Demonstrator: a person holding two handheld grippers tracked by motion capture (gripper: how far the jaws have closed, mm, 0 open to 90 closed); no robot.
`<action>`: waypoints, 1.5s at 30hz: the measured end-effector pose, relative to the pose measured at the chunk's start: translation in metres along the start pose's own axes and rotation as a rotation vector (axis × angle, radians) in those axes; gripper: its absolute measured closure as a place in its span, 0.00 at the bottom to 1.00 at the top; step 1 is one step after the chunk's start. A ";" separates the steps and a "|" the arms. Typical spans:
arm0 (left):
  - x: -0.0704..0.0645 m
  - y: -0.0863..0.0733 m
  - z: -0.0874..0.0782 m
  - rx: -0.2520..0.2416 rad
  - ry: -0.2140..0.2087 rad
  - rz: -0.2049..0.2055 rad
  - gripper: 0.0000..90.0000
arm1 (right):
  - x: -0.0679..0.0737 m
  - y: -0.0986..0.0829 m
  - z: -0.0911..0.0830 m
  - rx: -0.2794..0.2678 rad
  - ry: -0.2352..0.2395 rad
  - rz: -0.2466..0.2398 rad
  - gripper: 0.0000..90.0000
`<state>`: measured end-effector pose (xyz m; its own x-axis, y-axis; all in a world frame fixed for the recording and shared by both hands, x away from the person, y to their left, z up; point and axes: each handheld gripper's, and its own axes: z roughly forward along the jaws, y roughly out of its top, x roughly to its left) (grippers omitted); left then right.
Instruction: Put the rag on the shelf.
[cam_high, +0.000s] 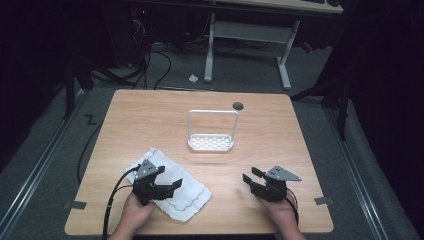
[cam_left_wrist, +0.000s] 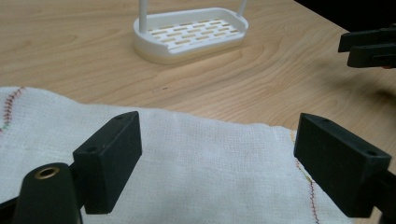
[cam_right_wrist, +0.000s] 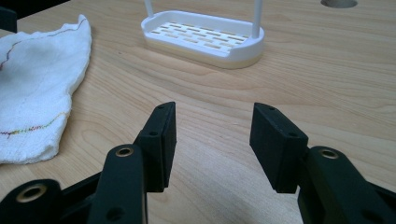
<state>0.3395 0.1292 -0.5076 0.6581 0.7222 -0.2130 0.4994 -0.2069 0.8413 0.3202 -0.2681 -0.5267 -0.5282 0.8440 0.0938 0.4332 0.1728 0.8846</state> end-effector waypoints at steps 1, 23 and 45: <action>0.000 0.000 0.000 0.000 0.010 0.003 0.18 | 0.000 -0.001 -0.001 0.001 -0.005 -0.002 0.57; 0.018 -0.012 -0.021 0.070 0.088 0.020 0.18 | 0.025 0.003 0.008 0.014 0.037 -0.101 0.57; -0.046 -0.025 0.030 0.211 -0.011 0.209 0.92 | 0.039 0.008 0.004 0.021 0.066 -0.137 0.66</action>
<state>0.3140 0.0810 -0.5339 0.7646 0.6423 -0.0526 0.4576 -0.4837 0.7461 0.3061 -0.2322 -0.5182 -0.6296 0.7769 0.0034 0.3687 0.2949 0.8816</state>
